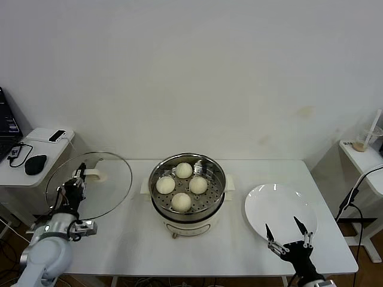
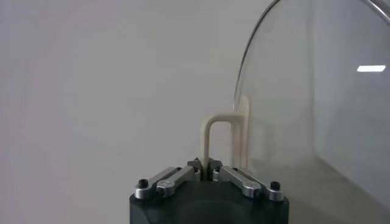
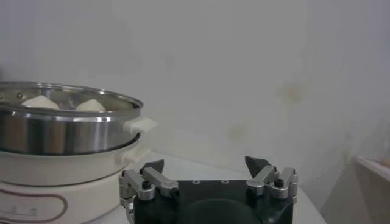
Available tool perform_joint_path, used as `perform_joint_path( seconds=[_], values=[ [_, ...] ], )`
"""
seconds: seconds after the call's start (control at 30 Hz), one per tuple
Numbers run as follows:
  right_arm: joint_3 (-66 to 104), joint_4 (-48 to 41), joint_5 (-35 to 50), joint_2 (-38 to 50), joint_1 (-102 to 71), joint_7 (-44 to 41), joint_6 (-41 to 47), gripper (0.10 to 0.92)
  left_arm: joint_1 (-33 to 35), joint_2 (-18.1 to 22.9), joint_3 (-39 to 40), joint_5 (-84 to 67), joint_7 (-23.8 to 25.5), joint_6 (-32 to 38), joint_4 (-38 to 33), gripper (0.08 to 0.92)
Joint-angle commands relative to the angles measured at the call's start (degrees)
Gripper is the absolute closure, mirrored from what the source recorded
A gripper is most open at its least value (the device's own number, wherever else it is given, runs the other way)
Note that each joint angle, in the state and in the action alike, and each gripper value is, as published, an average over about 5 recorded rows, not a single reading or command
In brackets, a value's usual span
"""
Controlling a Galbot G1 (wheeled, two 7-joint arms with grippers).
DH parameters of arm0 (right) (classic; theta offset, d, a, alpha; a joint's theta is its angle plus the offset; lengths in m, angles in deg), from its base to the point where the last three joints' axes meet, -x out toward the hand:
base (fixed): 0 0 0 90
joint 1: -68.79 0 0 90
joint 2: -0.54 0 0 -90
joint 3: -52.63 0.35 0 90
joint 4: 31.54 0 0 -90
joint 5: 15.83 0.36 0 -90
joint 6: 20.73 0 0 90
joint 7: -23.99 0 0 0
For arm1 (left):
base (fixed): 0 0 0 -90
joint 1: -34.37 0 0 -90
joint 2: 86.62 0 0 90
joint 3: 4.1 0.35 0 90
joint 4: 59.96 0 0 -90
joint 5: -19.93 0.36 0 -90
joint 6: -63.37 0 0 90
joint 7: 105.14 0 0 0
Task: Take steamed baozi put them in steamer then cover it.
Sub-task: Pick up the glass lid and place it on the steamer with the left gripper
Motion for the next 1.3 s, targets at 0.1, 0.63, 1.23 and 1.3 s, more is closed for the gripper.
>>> perform_joint_path(
  seconds=[0.1,0.63,1.23,1.3],
  values=[
    [-1.2,-0.8,-7.9,-1.6,1.2,0.6,2.0,0.203,-11.2,-1.8,19.1,-3.8,5.6,-12.9,-6.3,0.863],
    [-4.0,-7.1,-11.5,-1.4,5.3,1.1,2.2,0.203,-18.8,17.0,26.4,19.3,13.3,-14.6,1.9,0.863],
    [-5.0,-9.6,-13.5,-2.5,5.1,1.2,1.4,0.203,-23.1,25.5,36.0,21.7,15.7,-17.3,5.6,0.863],
    [-4.8,-9.5,-13.4,-2.5,4.9,1.2,1.4,0.203,-23.0,25.6,36.6,21.9,15.8,-17.3,5.9,0.863]
  ],
)
